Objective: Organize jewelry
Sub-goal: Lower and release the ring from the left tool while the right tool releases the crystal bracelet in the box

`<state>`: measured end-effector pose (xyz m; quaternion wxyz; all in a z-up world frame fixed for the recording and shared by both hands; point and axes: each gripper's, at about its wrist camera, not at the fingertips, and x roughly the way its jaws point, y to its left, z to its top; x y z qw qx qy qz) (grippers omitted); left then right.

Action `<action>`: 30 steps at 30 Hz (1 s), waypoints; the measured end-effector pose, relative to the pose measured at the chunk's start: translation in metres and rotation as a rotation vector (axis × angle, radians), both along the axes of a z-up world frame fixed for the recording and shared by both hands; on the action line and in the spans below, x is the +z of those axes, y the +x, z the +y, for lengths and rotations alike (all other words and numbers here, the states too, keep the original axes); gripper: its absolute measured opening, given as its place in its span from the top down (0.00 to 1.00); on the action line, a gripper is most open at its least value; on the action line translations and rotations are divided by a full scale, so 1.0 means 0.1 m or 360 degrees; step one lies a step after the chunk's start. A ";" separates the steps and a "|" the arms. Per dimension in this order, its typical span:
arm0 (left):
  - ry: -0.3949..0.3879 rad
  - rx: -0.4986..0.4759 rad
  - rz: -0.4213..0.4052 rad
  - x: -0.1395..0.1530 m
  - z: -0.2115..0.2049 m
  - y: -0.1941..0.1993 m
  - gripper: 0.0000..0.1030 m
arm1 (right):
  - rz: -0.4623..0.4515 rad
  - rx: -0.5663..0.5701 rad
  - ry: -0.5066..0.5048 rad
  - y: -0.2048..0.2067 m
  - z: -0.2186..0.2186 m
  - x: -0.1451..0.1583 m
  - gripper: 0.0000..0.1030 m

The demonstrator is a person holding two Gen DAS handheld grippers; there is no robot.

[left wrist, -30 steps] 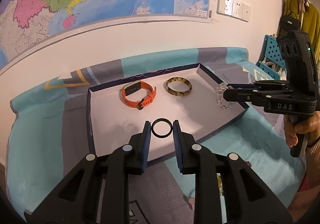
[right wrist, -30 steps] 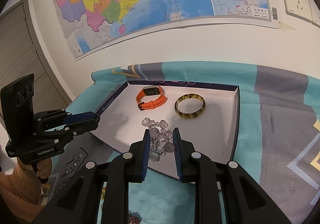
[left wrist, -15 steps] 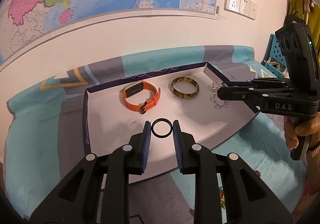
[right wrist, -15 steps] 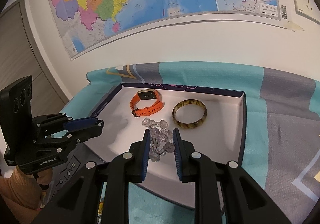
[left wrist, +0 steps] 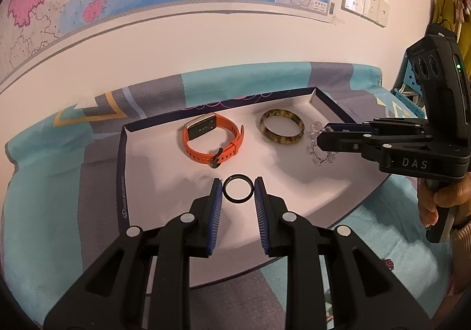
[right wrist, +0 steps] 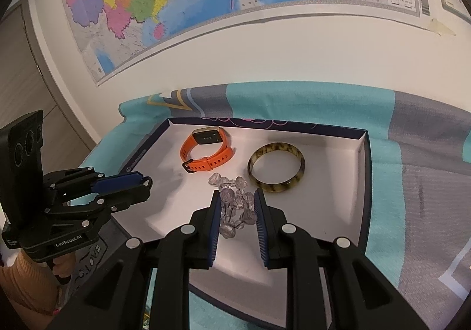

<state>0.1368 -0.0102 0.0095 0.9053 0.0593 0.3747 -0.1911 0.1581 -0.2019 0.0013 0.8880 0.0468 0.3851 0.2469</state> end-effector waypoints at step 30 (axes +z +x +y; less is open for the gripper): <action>0.0074 0.0083 0.0155 -0.32 -0.06 0.42 0.78 | 0.0129 -0.0064 -0.0061 0.27 0.13 -0.28 0.76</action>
